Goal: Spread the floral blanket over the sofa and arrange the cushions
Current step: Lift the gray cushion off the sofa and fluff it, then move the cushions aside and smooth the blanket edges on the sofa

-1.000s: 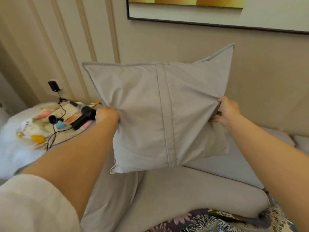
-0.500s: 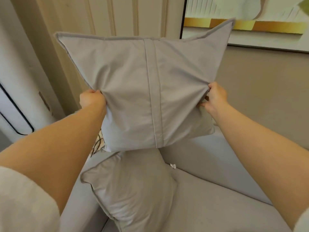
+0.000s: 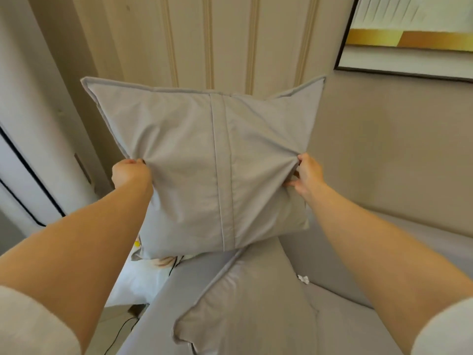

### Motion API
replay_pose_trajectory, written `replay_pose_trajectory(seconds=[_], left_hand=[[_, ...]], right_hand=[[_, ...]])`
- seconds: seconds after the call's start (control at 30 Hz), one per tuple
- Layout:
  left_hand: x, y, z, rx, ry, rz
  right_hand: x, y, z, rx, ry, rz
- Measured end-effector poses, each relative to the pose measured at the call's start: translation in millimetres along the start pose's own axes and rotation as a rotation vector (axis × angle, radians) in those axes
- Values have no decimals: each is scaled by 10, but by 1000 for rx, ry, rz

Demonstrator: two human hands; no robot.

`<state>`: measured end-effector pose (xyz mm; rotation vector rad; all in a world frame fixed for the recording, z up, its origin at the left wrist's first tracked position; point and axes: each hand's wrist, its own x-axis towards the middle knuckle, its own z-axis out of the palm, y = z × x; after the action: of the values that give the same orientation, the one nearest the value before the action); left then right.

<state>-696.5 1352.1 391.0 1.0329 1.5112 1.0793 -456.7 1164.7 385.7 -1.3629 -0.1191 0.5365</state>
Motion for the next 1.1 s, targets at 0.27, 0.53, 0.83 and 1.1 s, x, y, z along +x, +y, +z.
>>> replay_pose_trajectory(seconds=[0.27,0.53,0.83,1.1], left_hand=[[291,-746,533,486,-614,-10],[145,-1314,1060,988,-496,190],[-1406,-1797,1490,1062,-901,685],[-2918,-2569,1659,1159,-1196,576]], right_hand=[[493,937,328,-777,-325,63],[350,1335,-136,-984,-304,213],[-182,1616,-1614,-930,-44,451],[-830,1944,-3264,-757,130,580]])
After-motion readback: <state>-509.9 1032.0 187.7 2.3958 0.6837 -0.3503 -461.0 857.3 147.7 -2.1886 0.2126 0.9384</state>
